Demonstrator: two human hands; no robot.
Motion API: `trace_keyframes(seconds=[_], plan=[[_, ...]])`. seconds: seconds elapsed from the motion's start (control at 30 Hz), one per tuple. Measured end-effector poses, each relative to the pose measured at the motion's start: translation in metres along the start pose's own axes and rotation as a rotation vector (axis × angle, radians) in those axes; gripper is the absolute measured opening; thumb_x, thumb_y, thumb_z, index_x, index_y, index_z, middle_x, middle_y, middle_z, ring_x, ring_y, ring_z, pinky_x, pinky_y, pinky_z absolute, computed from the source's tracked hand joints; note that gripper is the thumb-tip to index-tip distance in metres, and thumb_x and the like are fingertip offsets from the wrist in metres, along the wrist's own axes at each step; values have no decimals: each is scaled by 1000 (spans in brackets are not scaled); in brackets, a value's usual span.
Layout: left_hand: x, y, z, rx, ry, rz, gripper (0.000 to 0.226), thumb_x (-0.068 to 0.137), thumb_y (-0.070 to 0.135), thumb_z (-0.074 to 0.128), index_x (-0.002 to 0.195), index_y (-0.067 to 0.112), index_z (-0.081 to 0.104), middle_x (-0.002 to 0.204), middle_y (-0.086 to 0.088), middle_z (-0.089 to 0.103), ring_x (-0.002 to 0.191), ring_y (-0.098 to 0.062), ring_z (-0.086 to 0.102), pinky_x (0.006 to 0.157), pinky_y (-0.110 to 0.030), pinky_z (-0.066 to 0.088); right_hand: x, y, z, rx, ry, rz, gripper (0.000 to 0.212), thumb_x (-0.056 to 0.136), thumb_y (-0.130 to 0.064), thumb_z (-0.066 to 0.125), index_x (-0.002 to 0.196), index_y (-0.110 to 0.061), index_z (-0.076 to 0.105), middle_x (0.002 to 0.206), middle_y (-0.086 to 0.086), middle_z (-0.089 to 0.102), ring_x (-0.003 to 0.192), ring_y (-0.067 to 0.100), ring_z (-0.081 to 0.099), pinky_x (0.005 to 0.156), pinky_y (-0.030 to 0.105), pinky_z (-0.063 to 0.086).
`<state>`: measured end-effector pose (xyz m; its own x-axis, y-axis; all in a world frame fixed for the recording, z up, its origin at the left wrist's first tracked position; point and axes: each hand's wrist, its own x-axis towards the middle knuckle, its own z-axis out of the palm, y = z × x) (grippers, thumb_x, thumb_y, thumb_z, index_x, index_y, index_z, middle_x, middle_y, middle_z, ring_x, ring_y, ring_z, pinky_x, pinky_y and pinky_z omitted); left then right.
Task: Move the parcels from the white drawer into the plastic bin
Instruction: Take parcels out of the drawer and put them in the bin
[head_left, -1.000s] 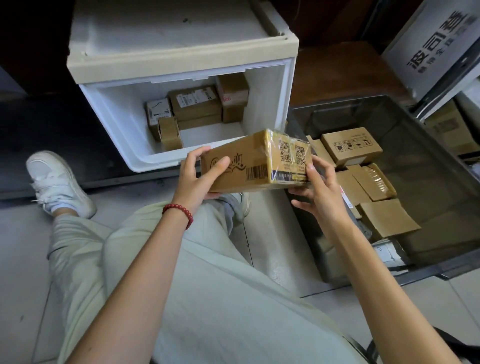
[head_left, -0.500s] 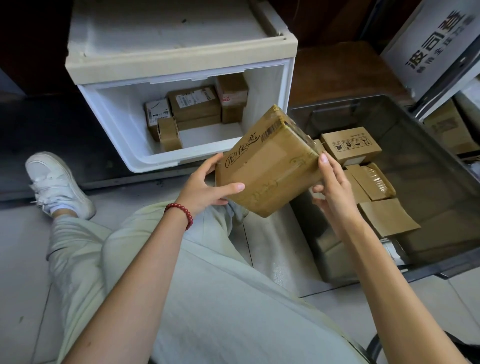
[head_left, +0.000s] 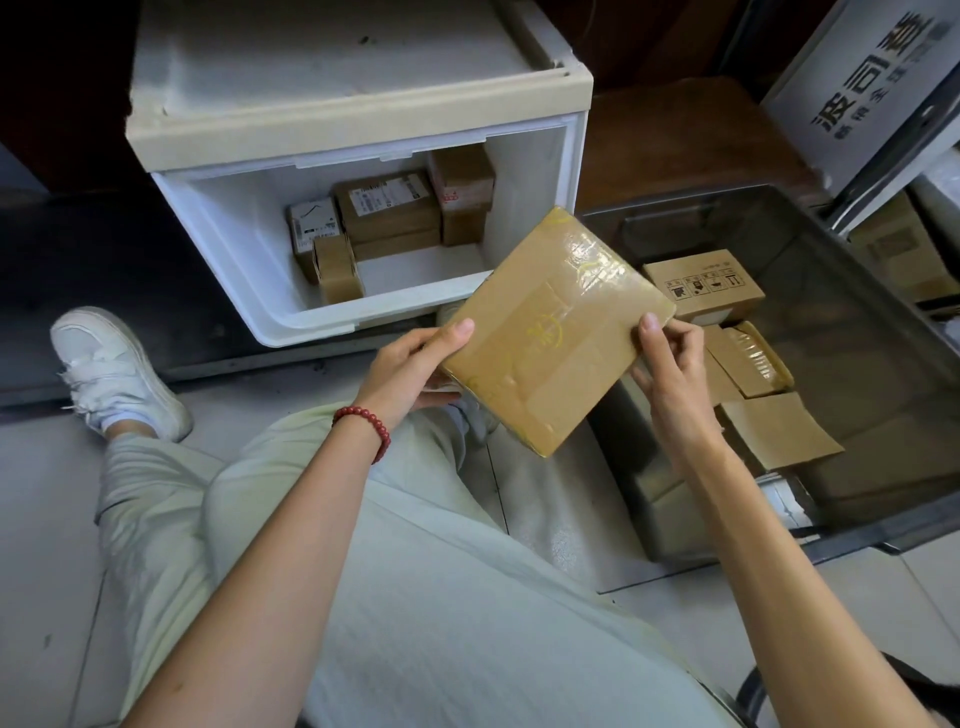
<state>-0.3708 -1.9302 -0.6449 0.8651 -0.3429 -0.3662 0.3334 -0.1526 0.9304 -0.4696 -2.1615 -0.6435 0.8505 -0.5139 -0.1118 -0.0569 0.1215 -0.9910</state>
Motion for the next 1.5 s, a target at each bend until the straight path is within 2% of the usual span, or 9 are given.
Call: trace_keyframes(seconds=[0.13, 0.3, 0.53, 0.77, 0.87, 1.0, 1.2, 1.27, 1.5], plan=[[0, 3, 3, -13, 8, -76, 59, 74, 67, 63, 113, 22, 66, 111, -4, 67, 97, -24, 68, 73, -36, 59, 1, -2, 0, -3, -49, -12, 83, 59, -77, 68, 118, -25, 41, 134, -3, 47, 125, 8, 51, 95, 31, 50], [-3, 4, 7, 16, 47, -104, 67, 72, 74, 56, 113, 23, 67, 114, -4, 66, 93, -26, 68, 68, -39, 60, 1, -2, 1, 9, -15, 12, 63, 76, -51, 60, 125, -16, 39, 135, 3, 47, 123, 13, 52, 85, 31, 56], [-4, 6, 22, 103, 7, 58, 59, 69, 68, 64, 111, 29, 50, 114, 1, 64, 95, -18, 67, 68, -38, 60, 4, -1, -8, 24, 77, 70, 59, 77, -51, 59, 123, -19, 40, 129, 1, 50, 117, 12, 53, 72, 23, 52], [14, 25, 58, 44, -78, 128, 71, 68, 55, 77, 124, 28, 43, 127, 0, 54, 111, -16, 58, 76, -33, 59, 9, -9, -36, 157, 168, 116, 79, 69, -58, 67, 133, -23, 39, 136, 3, 50, 122, 18, 54, 104, 47, 44], [24, 32, 85, 51, -120, 161, 61, 74, 44, 74, 124, 28, 43, 126, 0, 55, 109, -14, 59, 70, -24, 58, 10, -10, -56, 239, 159, 121, 78, 75, -52, 70, 142, -32, 34, 137, 0, 52, 118, 20, 59, 96, 50, 50], [46, 37, 124, 119, -180, 183, 67, 57, 65, 78, 109, 49, 39, 130, 1, 51, 117, -18, 55, 88, -41, 55, 16, -7, -88, 336, 121, 160, 103, 66, -50, 82, 144, -55, 15, 150, -4, 38, 118, 30, 60, 86, 67, 48], [75, 37, 181, 242, -246, 205, 68, 59, 75, 68, 113, 43, 42, 129, 3, 55, 118, -16, 53, 101, -35, 42, 32, -6, -132, 267, 274, 217, 115, 72, -33, 83, 146, -46, -4, 146, 4, 38, 114, 30, 59, 79, 65, 53], [82, 38, 198, 341, -301, 260, 60, 77, 62, 60, 126, 32, 42, 131, 3, 54, 124, -15, 49, 97, -26, 38, 39, -5, -145, 294, 354, 215, 107, 77, -28, 80, 148, -43, 0, 144, 4, 39, 112, 27, 59, 79, 62, 54], [122, 36, 235, 1282, -245, 628, 65, 93, 61, 30, 146, 23, 30, 148, -4, 41, 141, -23, 27, 117, -46, 6, 79, 19, -171, 370, 645, 324, 99, 80, -29, 77, 149, -40, 5, 139, 6, 45, 104, 25, 60, 75, 57, 56]])
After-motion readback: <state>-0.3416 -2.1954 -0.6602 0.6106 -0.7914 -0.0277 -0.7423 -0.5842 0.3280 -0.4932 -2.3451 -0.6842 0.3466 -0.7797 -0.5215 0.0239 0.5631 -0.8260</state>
